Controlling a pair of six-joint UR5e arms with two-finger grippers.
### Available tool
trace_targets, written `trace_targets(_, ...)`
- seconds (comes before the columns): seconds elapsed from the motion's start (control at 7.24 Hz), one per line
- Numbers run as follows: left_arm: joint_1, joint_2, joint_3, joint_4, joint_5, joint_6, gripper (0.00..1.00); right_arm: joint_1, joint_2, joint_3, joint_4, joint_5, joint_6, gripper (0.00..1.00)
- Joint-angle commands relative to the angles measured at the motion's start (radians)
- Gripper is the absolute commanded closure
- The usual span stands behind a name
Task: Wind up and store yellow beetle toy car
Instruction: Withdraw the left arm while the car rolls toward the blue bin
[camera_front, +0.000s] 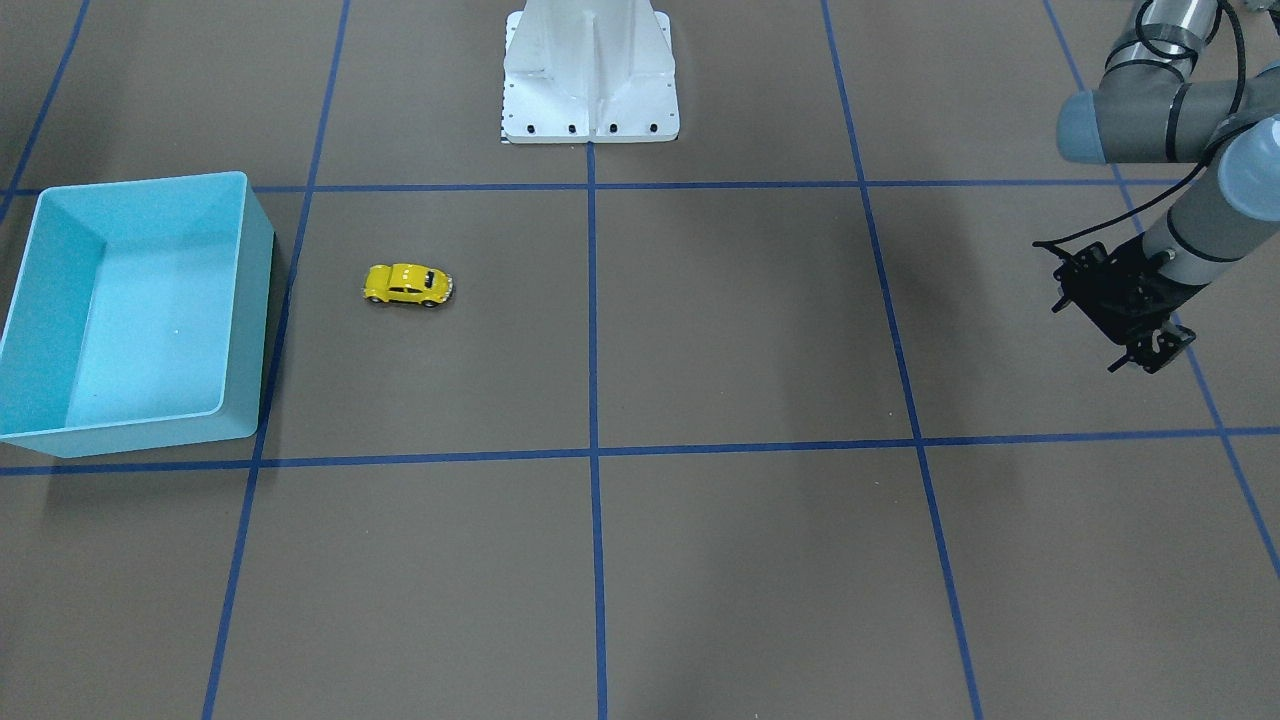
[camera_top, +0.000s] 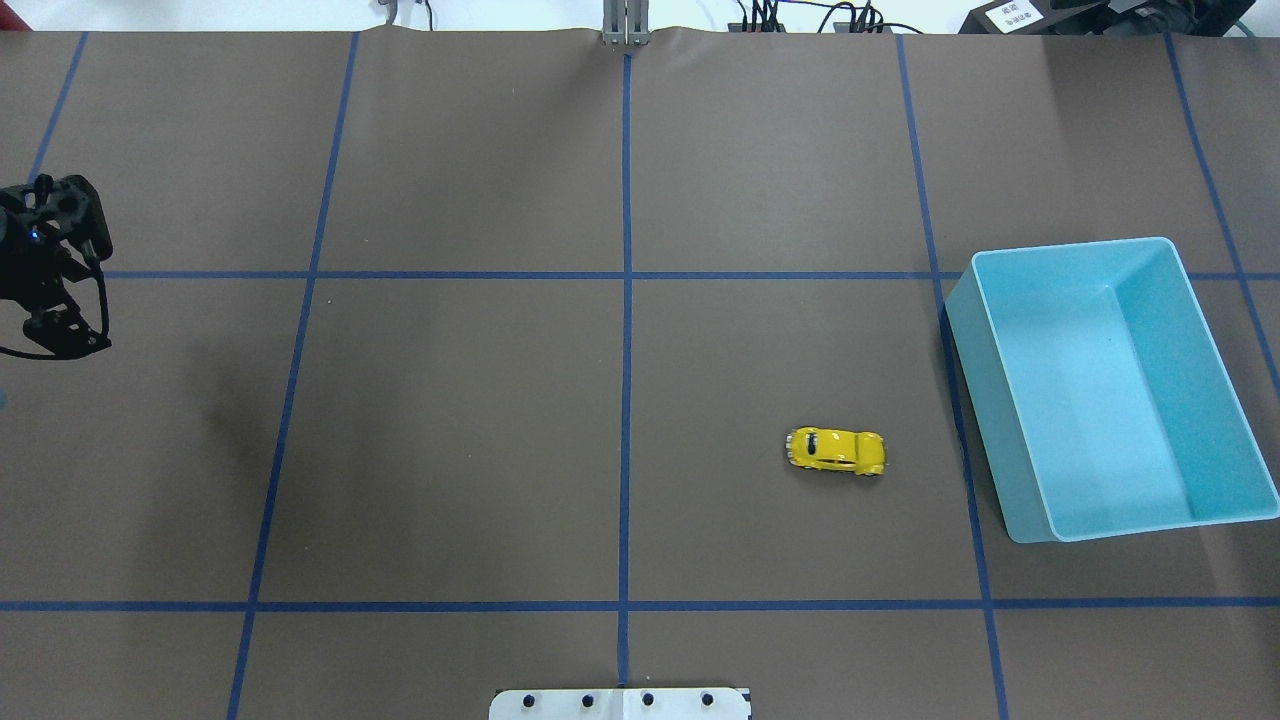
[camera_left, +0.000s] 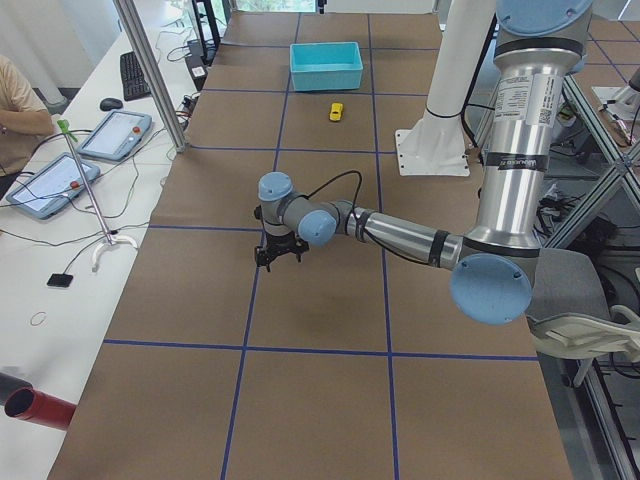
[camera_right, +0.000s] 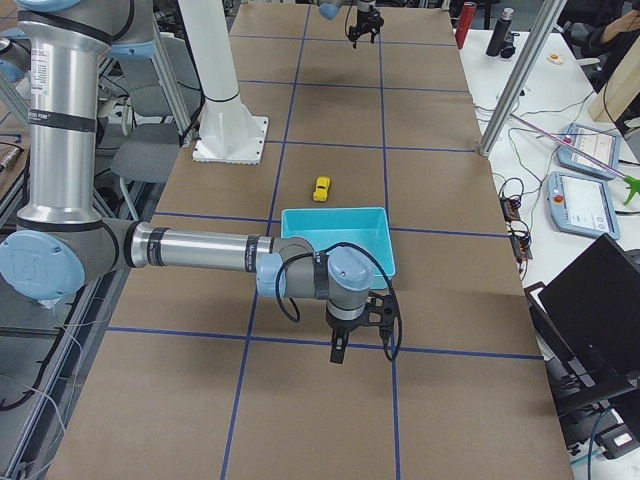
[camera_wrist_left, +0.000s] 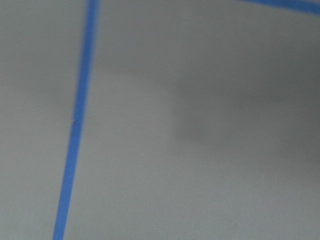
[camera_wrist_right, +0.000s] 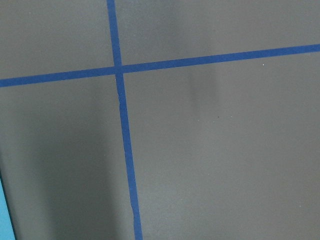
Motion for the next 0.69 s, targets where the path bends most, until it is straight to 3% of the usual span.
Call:
trace_targets(0.0,-0.092,0.0,-0.024,0.043,0.001,-0.618,0.0,0.003,0.012,0.017,-0.003,0.012,0.0,0.0)
trace_targets(0.14,-0.132,0.003,-0.021,0.048,-0.005,-0.767,0.0,0.007,0.021,0.038,-0.008,0.018,0.0,0.0)
trace_targets(0.28,-0.156,0.012,-0.01,0.045,-0.03,-0.767,0.0,0.006,0.073,0.026,-0.03,0.018,0.008,0.0)
trace_targets(0.41,-0.179,0.012,0.024,0.038,-0.069,-0.738,0.0,0.006,0.144,0.048,-0.098,0.018,0.015,0.0)
trace_targets(0.55,-0.206,0.011,0.054,0.037,-0.07,-0.614,0.0,-0.02,0.173,0.154,-0.23,0.017,0.015,0.0)
